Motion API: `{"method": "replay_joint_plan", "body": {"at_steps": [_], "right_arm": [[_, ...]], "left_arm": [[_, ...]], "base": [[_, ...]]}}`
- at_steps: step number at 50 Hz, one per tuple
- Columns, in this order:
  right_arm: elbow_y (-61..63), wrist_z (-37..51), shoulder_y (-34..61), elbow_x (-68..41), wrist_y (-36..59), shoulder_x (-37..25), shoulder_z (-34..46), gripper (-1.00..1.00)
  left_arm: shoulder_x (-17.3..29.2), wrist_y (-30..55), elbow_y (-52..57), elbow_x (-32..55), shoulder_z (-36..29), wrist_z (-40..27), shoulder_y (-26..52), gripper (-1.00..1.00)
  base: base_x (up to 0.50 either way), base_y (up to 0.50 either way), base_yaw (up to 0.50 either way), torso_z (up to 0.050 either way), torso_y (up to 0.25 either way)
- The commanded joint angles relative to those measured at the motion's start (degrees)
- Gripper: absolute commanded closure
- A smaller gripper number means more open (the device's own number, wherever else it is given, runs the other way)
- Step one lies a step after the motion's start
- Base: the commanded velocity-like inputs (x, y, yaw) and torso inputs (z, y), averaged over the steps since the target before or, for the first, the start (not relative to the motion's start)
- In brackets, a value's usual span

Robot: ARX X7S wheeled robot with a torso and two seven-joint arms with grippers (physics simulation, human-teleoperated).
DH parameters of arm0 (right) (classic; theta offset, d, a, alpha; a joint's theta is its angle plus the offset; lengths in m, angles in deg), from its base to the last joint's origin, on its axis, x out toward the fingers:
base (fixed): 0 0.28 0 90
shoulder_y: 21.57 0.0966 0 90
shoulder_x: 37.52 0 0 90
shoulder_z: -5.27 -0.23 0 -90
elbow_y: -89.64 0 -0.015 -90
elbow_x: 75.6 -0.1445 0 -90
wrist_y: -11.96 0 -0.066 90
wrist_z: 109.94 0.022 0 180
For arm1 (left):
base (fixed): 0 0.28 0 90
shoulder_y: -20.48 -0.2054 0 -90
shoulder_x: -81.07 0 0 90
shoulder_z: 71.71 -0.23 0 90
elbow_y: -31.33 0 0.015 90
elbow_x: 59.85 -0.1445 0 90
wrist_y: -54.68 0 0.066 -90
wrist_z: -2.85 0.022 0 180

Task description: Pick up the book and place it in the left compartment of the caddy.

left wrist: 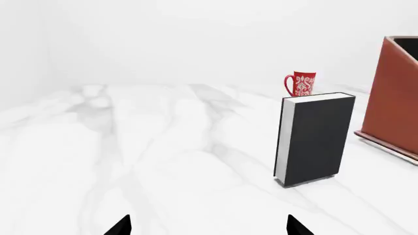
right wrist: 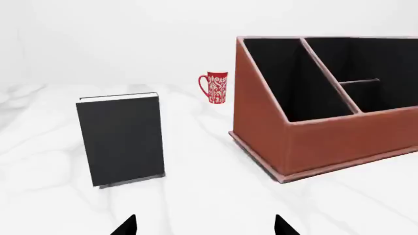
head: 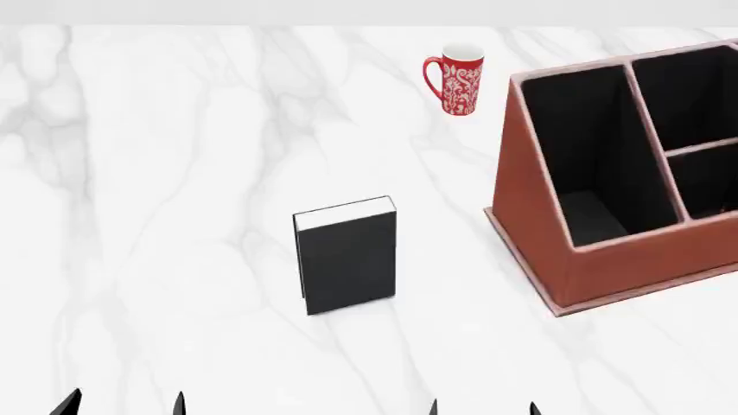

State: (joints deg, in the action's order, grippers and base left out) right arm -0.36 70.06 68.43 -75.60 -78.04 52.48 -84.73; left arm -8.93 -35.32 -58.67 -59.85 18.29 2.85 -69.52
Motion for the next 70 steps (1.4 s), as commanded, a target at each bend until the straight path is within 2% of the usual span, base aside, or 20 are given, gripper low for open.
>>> {"method": "replay_joint_plan", "body": {"at_steps": [1, 6, 17, 23, 37, 46, 48, 49, 50, 52, 54, 57, 65, 70], "right_arm": [[1.22, 1.25, -0.21, -0.95, 1.02, -0.96, 1.23, -1.00], [1.31, 2.73, -0.03, -1.41, 1.23, -2.02, 2.42, -1.00], [10.63, 4.13, -0.25, -4.49, 10.00, -3.71, 2.95, -1.00], [21.58, 4.88, -1.50, -4.90, 18.03, -5.19, 3.67, -1.00], [43.74, 10.16, -0.46, -7.02, 40.20, -6.04, 2.64, -1.00], [57.40, 12.30, 1.90, -8.02, 54.67, -7.55, 3.29, -1.00], [58.85, 12.75, 2.40, -8.26, 56.45, -7.64, 3.27, -1.00], [59.95, 13.50, 2.74, -9.60, 57.48, -7.85, 2.68, -1.00], [59.98, 16.51, 2.98, -14.08, 56.81, -9.54, 2.00, -1.00], [59.98, 27.20, 4.05, -26.60, 55.25, -16.15, 2.14, -1.00], [59.97, 38.27, 5.49, -38.19, 51.66, -23.64, 3.88, -1.00], [59.94, 47.01, 7.74, -46.02, 48.57, -29.82, 6.60, -1.00], [59.95, 61.27, 12.82, -55.97, 34.50, -44.06, 17.28, -1.00], [59.94, 66.44, 16.97, -58.64, 26.70, -50.79, 25.50, -1.00]], "left_arm": [[0.78, 0.97, 1.13, 0.77, -0.91, -0.92, -0.17, -1.00], [1.94, 1.62, 1.70, 1.66, -2.22, -2.14, -0.17, -1.00], [4.16, 13.61, 14.17, 3.89, -3.69, -2.68, -0.92, -1.00], [5.71, 21.42, 26.09, 4.55, -4.52, -2.97, -2.64, -1.00], [9.41, 38.99, 45.23, 7.72, -2.43, -4.31, -3.55, -1.00], [9.15, 56.44, 59.01, 13.83, 3.57, -5.50, -0.48, -1.00], [11.05, 57.08, 59.95, 18.25, 4.27, -8.57, -0.09, -1.00], [14.51, 55.92, 59.98, 24.55, 4.41, -13.54, -0.14, -1.00], [19.11, 54.51, 59.98, 32.24, 3.99, -19.85, 0.00, -1.00], [23.63, 52.96, 59.93, 39.21, 3.05, -26.59, 0.67, -1.00], [24.48, 53.00, 59.62, 40.71, 2.83, -27.97, 1.14, -1.00], [24.95, 52.82, 59.03, 41.16, 2.30, -28.37, 1.46, -1.00], [29.05, 50.27, 59.81, 46.69, 1.50, -33.36, 1.51, -1.00], [32.49, 46.64, 59.74, 48.82, -0.82, -36.86, 1.69, -1.00]], "base": [[0.00, 0.00, 0.00, 0.000, 0.000], [0.00, 0.00, 0.00, 0.000, 0.000], [0.00, 0.00, 0.00, 0.000, 0.000], [0.00, 0.00, 0.00, 0.000, 0.000], [0.00, 0.00, 0.00, 0.000, 0.000], [0.00, 0.00, 0.00, 0.000, 0.000], [0.00, 0.00, 0.00, 0.000, 0.000], [0.00, 0.00, 0.00, 0.000, 0.000], [0.00, 0.00, 0.00, 0.000, 0.000], [0.00, 0.00, 0.00, 0.000, 0.000], [0.00, 0.00, 0.00, 0.000, 0.000], [0.00, 0.00, 0.00, 0.000, 0.000], [0.00, 0.00, 0.00, 0.000, 0.000], [0.00, 0.00, 0.00, 0.000, 0.000]]}}
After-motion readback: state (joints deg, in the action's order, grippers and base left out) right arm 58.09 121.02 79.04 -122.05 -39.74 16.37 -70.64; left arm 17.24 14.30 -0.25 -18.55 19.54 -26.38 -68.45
